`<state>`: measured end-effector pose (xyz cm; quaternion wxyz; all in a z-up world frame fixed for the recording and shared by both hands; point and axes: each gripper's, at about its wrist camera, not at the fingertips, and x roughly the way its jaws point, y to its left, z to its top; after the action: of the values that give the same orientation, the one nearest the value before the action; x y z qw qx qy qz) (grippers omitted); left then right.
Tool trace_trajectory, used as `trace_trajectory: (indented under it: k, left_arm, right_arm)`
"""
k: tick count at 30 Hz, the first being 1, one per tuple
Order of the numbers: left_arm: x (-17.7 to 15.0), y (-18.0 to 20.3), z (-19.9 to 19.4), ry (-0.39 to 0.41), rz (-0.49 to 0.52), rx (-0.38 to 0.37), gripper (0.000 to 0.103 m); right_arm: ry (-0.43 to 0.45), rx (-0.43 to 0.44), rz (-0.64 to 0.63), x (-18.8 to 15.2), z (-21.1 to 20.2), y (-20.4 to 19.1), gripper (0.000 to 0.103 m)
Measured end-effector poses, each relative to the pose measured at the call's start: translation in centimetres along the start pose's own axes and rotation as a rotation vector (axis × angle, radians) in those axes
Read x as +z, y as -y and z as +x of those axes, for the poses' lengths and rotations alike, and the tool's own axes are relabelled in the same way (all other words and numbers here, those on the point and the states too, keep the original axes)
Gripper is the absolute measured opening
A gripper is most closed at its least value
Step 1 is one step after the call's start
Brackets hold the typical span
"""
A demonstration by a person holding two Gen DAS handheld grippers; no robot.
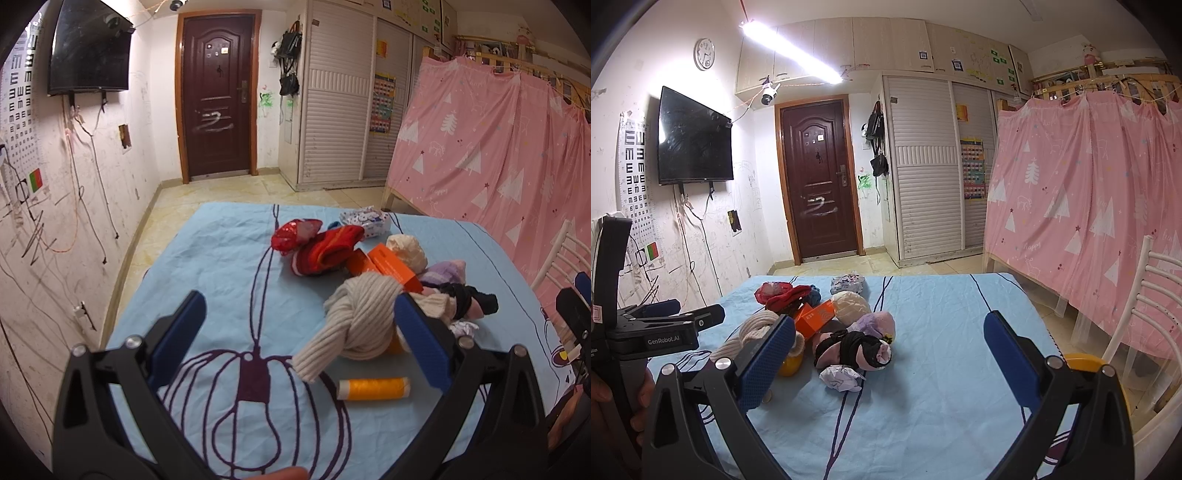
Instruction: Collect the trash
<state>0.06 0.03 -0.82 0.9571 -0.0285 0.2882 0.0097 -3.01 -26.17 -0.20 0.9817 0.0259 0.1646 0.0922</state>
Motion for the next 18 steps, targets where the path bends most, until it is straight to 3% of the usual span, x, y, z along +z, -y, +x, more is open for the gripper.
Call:
trace_trajectory:
  k: [18]
  left_arm:
    - [-0.01,-0.02,0.02,0.0,0.0,0.0,0.098]
  right_arm:
    - [-0.002,0.006,0.0,-0.08,-0.12,0.07,0.095]
